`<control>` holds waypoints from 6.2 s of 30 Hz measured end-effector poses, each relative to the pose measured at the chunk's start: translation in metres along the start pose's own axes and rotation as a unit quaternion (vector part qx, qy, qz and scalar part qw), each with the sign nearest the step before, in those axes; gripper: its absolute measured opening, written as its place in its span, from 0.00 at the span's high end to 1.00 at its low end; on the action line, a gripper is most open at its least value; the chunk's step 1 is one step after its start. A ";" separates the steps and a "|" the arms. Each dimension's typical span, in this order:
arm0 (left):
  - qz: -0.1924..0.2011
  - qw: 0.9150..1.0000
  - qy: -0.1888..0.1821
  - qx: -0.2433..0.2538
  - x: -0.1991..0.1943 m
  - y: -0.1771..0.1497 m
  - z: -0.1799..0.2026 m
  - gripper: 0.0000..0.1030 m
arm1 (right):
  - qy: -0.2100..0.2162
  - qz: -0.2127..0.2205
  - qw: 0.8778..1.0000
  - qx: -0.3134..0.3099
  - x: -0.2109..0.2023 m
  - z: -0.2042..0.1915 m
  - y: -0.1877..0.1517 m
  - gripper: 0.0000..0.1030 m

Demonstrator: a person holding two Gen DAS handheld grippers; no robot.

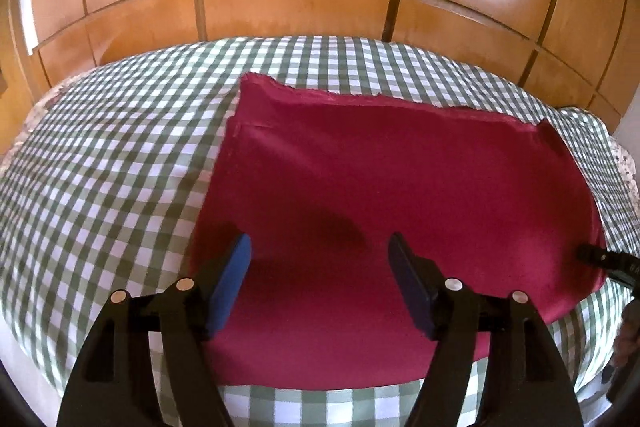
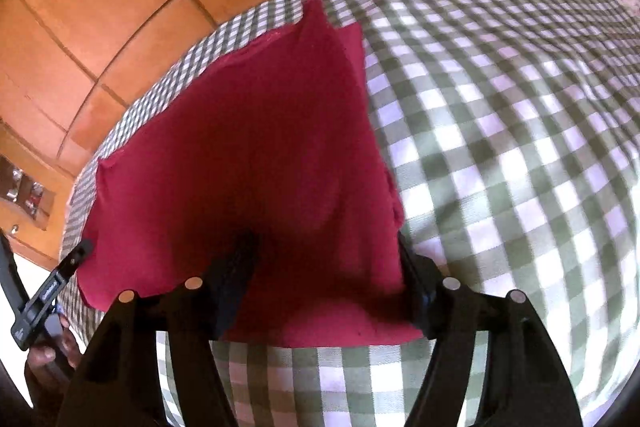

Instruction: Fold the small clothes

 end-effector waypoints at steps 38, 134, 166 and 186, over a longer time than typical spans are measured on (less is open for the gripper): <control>0.007 0.999 0.022 -0.039 -0.010 -0.004 -0.023 0.32 | 0.025 -0.031 0.999 -0.016 0.011 0.019 0.004 0.40; -0.098 0.985 -0.112 -0.086 0.027 0.063 -0.054 0.82 | 0.236 -0.056 0.940 -0.240 -0.009 -0.230 -0.107 0.42; 0.003 1.000 -0.022 0.003 0.004 0.046 -0.012 0.73 | 0.137 -0.012 0.965 -0.224 0.122 -0.268 0.009 0.45; 0.008 1.000 0.020 -0.020 -0.021 0.025 -0.038 0.52 | 0.147 -0.008 0.969 -0.199 0.037 -0.212 -0.072 0.45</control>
Point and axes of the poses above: each gripper's, at about its wrist camera, not at the fingertips, and x roughly the way its jaws point, z to its right, y to its top, the point moved 8 cm from there along x, roughly the way its jaws point, and after that the axes turned 9 degrees about z, right-handed, at the moved point
